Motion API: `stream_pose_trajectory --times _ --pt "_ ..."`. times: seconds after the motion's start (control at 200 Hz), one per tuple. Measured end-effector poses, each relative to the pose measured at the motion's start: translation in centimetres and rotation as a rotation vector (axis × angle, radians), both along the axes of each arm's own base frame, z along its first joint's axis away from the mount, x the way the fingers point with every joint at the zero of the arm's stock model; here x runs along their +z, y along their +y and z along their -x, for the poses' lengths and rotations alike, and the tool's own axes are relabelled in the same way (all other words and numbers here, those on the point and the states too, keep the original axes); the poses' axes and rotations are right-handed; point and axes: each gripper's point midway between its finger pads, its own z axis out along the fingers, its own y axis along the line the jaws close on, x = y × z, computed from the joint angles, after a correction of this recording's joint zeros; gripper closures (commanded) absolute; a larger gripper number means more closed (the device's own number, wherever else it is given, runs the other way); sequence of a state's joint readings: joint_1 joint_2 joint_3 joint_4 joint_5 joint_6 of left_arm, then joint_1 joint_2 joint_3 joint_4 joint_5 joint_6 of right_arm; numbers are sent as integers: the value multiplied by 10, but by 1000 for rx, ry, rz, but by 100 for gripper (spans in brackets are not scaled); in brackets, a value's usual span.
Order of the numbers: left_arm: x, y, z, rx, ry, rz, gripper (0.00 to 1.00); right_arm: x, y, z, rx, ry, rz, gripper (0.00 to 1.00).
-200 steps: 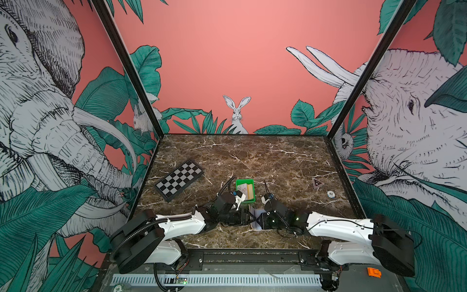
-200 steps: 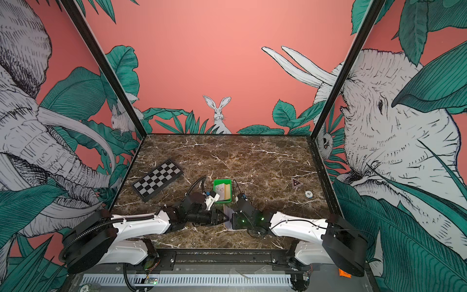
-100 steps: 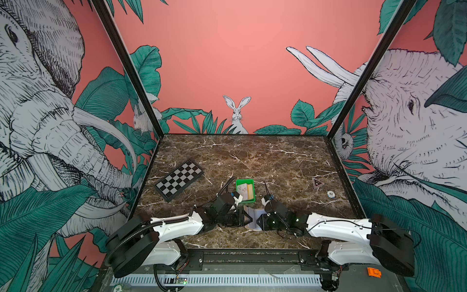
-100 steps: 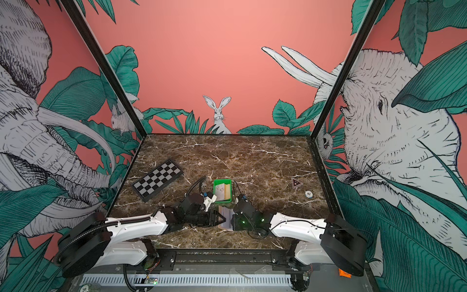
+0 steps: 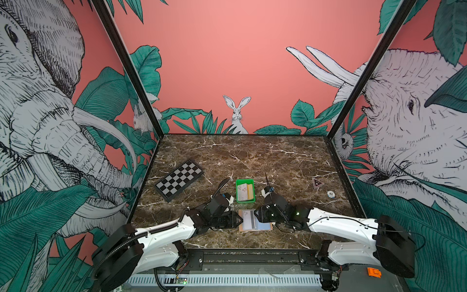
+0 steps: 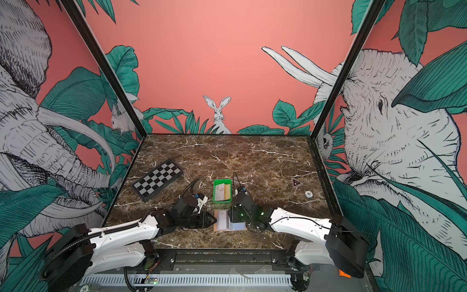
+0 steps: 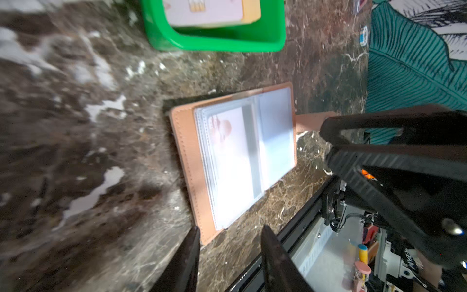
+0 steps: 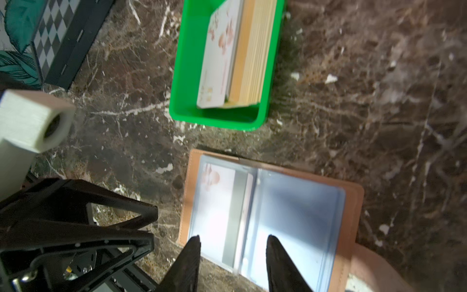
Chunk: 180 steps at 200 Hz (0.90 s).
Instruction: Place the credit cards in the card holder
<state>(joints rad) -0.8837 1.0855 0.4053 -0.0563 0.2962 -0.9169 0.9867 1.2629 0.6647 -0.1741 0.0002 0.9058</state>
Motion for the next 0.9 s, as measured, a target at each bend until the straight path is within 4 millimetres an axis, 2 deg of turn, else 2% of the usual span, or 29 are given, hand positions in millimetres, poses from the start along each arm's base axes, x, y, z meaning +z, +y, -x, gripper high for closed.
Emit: stream_pose_trajectory --times 0.09,0.16,0.27,0.375,0.48,0.705,0.9 --pt "9 9 -12 25 -31 -7 59 5 4 -15 -7 -4 4 46" --pt "21 10 -24 40 -62 -5 61 7 8 -25 -7 -1 9 49" --pt "42 6 -48 48 -116 1 66 9 17 -39 1 9 7 55" --pt "54 -2 -69 41 -153 -6 68 14 27 -54 10 14 6 55" --pt "52 -10 -84 23 -159 -38 71 16 32 -69 1 16 7 47" --pt "41 -24 -107 -10 -169 -102 77 10 16 -90 -48 45 55 32" --pt "19 -18 -124 17 -132 -142 78 -8 22 -107 -35 92 85 28"
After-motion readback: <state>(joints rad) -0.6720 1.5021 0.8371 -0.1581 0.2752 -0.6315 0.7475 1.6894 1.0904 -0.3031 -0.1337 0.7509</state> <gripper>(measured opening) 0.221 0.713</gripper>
